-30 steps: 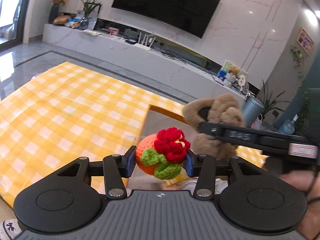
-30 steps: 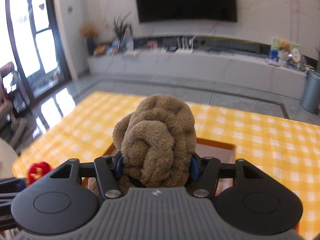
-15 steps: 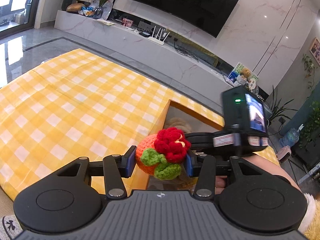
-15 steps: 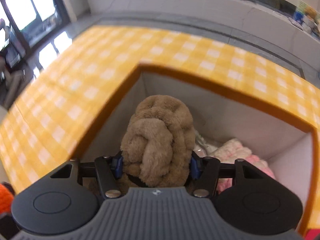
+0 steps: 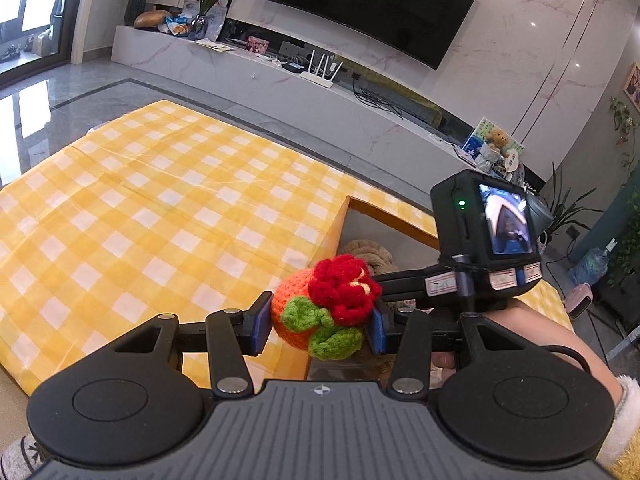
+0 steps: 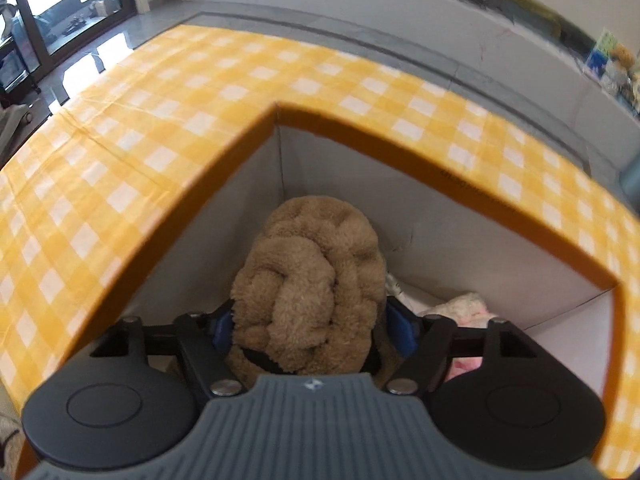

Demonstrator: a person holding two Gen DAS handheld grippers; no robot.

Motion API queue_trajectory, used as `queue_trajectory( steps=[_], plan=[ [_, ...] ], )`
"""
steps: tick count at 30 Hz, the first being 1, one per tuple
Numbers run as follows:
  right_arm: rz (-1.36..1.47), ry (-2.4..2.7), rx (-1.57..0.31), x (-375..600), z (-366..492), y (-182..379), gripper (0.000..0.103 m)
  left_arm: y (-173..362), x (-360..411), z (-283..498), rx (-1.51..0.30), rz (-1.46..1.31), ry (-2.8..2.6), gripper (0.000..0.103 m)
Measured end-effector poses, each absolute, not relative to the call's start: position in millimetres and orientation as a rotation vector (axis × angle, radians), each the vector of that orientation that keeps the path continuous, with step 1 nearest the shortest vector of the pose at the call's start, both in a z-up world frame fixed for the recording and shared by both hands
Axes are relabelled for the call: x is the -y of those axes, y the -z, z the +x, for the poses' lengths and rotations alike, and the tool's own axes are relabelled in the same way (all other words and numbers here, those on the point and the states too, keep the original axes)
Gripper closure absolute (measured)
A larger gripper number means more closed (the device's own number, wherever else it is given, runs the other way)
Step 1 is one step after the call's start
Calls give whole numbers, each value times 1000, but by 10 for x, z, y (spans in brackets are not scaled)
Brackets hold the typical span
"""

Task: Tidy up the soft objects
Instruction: 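Lower the plush toy into the bin with the right tool while the left tool drops the fruit in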

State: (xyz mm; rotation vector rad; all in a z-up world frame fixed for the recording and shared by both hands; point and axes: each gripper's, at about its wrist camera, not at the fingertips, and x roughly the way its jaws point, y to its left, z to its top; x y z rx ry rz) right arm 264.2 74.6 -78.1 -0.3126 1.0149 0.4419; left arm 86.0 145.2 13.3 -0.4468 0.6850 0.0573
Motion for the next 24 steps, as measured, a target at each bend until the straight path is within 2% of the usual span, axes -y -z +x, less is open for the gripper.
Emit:
queue_trajectory(
  steps=[2, 6, 12, 19, 22, 24],
  plan=[
    [-348, -443, -981, -735, 2583, 696, 14, -150, -1430, 852, -683, -439, -49, 49],
    [-325, -456, -924, -613, 2487, 496, 9, -219, -1327, 819, -662, -375, -16, 49],
    [-331, -452, -814, -392, 2244, 110, 7, -259, -1171, 802, -677, -321, 63, 49],
    [-347, -457, -752, 141, 1806, -227, 7, -78, -869, 939, -793, -154, 109, 49],
    [-350, -492, -786, 340, 1622, -241, 15, 10, -811, 983, -860, -110, 122, 49],
    [-346, -521, -851, 432, 1533, -175, 29, 65, -771, 1002, -907, -84, 158, 49]
  ],
)
